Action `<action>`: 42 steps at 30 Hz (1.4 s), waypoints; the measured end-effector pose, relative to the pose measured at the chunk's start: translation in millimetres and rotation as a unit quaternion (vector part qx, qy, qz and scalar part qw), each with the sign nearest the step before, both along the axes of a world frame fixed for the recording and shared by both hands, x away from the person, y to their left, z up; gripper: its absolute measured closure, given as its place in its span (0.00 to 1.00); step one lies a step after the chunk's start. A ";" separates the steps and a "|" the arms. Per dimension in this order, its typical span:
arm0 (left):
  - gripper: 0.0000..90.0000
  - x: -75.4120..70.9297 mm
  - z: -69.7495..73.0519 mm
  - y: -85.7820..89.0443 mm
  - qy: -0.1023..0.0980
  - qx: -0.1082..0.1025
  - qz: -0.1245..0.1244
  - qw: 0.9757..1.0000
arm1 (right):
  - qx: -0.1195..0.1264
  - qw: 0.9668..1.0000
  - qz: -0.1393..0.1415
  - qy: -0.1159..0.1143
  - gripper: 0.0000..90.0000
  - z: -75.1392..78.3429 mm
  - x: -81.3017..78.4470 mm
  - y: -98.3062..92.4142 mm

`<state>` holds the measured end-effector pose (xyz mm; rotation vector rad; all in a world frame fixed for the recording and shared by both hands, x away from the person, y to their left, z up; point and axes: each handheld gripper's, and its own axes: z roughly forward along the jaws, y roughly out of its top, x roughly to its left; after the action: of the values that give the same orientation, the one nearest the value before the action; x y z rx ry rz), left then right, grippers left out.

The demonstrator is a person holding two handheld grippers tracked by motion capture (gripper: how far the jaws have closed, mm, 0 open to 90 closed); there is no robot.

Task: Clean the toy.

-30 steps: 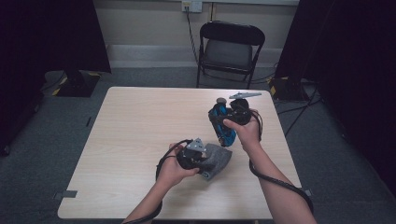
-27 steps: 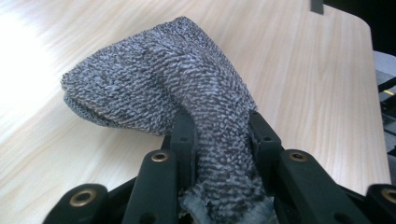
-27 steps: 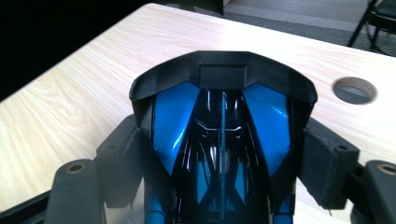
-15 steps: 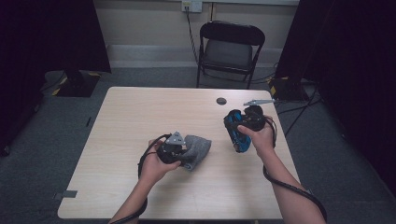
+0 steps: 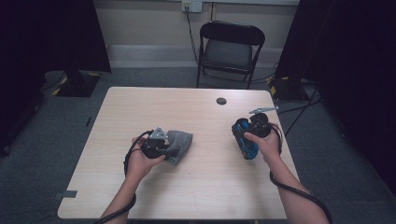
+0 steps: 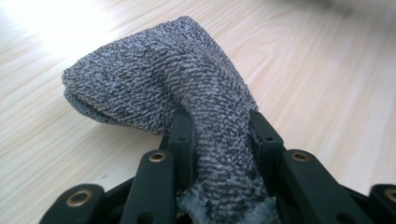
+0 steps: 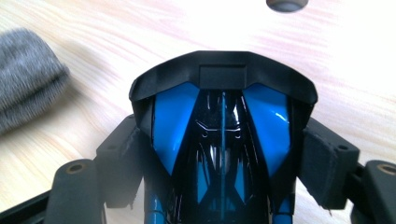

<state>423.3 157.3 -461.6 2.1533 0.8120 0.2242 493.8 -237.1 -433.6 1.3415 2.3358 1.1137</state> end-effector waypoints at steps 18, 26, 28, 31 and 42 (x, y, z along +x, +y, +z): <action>0.71 18.9 -21.0 27.6 -0.001 0.011 0.046 0.999 | -0.039 0.999 0.004 0.017 0.28 -29.8 15.2 7.8; 0.66 27.9 -24.1 31.7 -0.006 0.013 0.050 0.999 | -0.074 0.997 -0.003 0.025 0.28 -46.1 24.4 15.4; 0.65 29.3 -24.6 32.6 -0.005 0.012 0.050 0.999 | -0.075 0.997 0.000 0.029 0.28 -48.6 27.2 16.4; 0.62 30.8 -25.7 33.9 -0.007 0.012 0.053 0.999 | -0.080 0.996 0.007 0.027 0.28 -50.6 32.0 20.0; 0.44 31.4 -29.0 35.6 -0.010 0.004 0.073 0.997 | -0.099 0.995 0.012 0.022 0.27 -54.3 35.5 26.6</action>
<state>454.7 192.9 -490.6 2.0974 0.9607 0.3237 529.3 -210.5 -487.9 1.2808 2.4258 0.8414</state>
